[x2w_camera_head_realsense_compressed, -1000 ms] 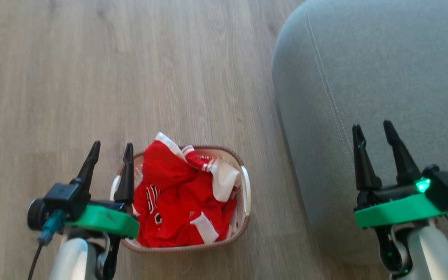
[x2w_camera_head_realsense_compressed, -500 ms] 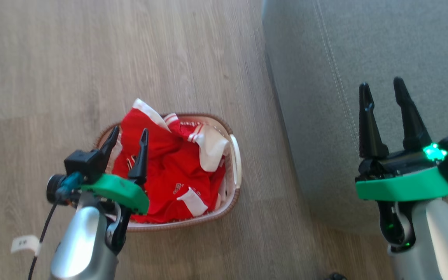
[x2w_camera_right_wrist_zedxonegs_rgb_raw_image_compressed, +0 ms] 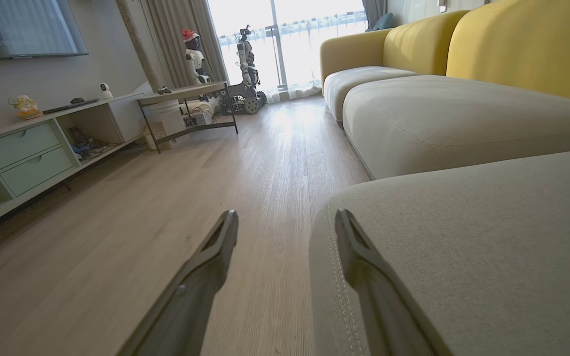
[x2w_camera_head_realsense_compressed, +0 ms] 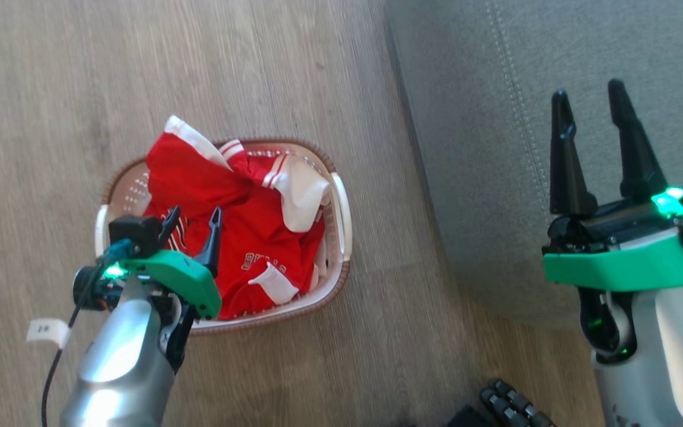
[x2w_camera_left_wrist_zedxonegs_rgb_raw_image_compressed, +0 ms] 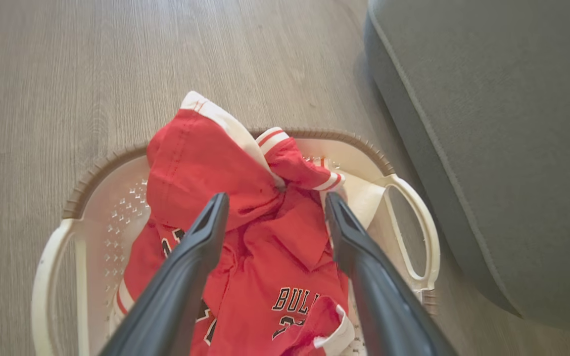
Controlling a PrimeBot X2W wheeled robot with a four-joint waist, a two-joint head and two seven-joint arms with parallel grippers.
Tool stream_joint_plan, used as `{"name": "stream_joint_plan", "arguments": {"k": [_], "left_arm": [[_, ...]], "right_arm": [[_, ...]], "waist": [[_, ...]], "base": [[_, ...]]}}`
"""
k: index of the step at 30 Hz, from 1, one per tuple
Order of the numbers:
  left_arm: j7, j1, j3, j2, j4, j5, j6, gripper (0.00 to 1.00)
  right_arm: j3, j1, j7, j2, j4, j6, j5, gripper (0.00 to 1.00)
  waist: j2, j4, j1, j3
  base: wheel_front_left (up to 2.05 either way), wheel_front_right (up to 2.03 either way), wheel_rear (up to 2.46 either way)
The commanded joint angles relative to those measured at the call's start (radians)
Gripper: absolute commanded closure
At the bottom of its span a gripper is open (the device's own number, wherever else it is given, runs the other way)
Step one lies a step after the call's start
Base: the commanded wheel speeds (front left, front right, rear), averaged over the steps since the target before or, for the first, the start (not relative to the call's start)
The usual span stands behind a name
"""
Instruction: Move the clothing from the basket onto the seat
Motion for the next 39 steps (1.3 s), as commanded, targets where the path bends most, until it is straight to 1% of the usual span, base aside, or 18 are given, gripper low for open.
{"name": "stream_joint_plan", "arguments": {"k": [1, 11, 20, 27, 32, 39], "left_arm": [[-0.005, -0.034, 0.013, 0.029, 0.018, -0.012, -0.006, 0.0], [-0.006, -0.151, -0.046, 0.045, 0.183, -0.047, -0.006, 0.0], [0.055, -0.253, -0.125, 0.051, 0.312, -0.1, -0.006, 0.0], [0.105, -0.328, -0.145, 0.083, 0.377, -0.131, -0.006, 0.0], [0.142, -0.369, -0.183, 0.1, 0.393, -0.133, -0.006, 0.0], [0.209, -0.403, -0.208, 0.115, 0.415, -0.147, -0.006, 0.0]], "right_arm": [[0.02, -0.022, -0.009, 0.008, -0.047, 0.007, -0.008, 0.0], [0.022, -0.064, -0.009, 0.012, -0.091, 0.007, -0.014, 0.0], [0.045, -0.099, -0.009, 0.014, -0.154, 0.007, -0.031, 0.0], [0.051, -0.119, -0.009, 0.015, -0.204, 0.007, -0.038, 0.0], [0.053, -0.127, -0.009, 0.015, -0.231, 0.007, -0.029, 0.0], [0.064, -0.136, -0.009, 0.015, -0.25, 0.007, -0.017, 0.0]], "waist": [[0.0, -0.008, -0.0001, 0.031], [0.0, -0.024, -0.0001, 0.127], [0.0, -0.048, -0.0001, 0.225], [0.0, -0.072, -0.0001, 0.304], [0.0, -0.089, -0.0001, 0.353], [0.0, -0.109, -0.0001, 0.397]], "base": [[0.0, 0.0, 0.0], [0.0, 0.0, 0.0], [0.0, 0.0, 0.0], [0.0, 0.0, 0.0], [0.0, 0.0, 0.0], [0.0, 0.0, 0.0]]}}
